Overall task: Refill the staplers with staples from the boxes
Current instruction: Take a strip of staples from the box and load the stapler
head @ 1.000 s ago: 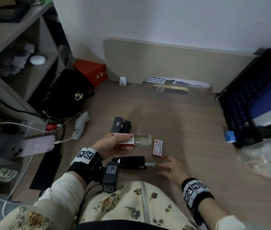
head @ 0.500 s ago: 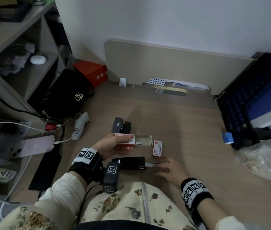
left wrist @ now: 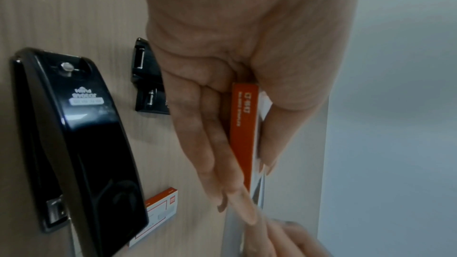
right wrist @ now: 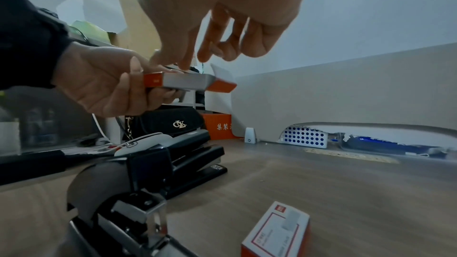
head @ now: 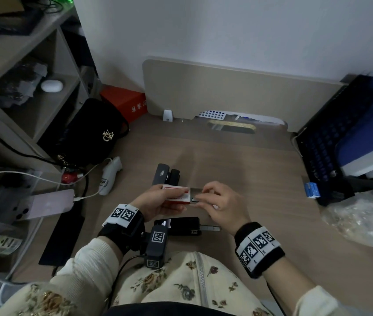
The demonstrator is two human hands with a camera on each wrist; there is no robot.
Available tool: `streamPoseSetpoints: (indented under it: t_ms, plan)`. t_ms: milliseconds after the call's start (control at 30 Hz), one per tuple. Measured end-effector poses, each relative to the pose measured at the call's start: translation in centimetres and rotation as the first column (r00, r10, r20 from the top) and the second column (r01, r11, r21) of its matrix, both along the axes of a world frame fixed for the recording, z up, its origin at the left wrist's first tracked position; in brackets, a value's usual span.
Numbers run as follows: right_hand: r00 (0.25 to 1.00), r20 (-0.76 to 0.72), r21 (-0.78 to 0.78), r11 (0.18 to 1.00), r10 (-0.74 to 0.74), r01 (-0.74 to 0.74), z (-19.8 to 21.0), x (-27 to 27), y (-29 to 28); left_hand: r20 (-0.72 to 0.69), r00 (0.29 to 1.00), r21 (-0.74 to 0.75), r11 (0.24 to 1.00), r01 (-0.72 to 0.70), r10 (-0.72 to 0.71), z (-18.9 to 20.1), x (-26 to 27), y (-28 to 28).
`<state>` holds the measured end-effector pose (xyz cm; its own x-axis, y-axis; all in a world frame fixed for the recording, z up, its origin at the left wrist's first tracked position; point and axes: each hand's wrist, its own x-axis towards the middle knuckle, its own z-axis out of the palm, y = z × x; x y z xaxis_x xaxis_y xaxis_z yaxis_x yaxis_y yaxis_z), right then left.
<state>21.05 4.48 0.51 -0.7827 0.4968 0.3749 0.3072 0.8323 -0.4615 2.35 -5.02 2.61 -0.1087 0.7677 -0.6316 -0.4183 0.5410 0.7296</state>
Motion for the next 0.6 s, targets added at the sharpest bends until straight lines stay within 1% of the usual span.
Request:
streamPoseSetpoints:
  t_ms: [100,233,367,433,533,600]
  plan:
    - [0.998,0.027,-0.017,0.998,-0.056,0.057,-0.3,-0.3,-0.2,-0.007,1.0,0.011,1.0,0.02,-0.02,0.1,-0.2,-0.1]
    - [0.997,0.003,-0.089,0.993,-0.078,0.078,0.1,-0.3,-0.6,-0.002,0.999,0.022,0.999,0.045,-0.045,0.1,-0.3,-0.3]
    - [0.993,0.045,-0.16,0.98,-0.11,0.116,0.4,-0.1,-0.6,0.005,0.999,0.007,0.999,0.052,-0.052,0.0,-0.2,-0.2]
    - [0.991,0.012,-0.212,0.968,-0.132,0.131,0.6,-0.2,-0.7,0.007,0.999,0.005,0.999,0.051,-0.051,0.0,-0.2,-0.2]
    - [0.991,-0.027,-0.258,0.958,-0.134,0.123,0.9,-0.2,-0.7,0.008,0.999,0.011,0.999,0.048,-0.048,0.0,-0.3,-0.2]
    - [0.995,-0.028,-0.274,0.958,-0.095,0.084,1.0,-0.1,-0.7,0.012,0.999,0.01,0.999,0.045,-0.045,0.0,-0.3,-0.2]
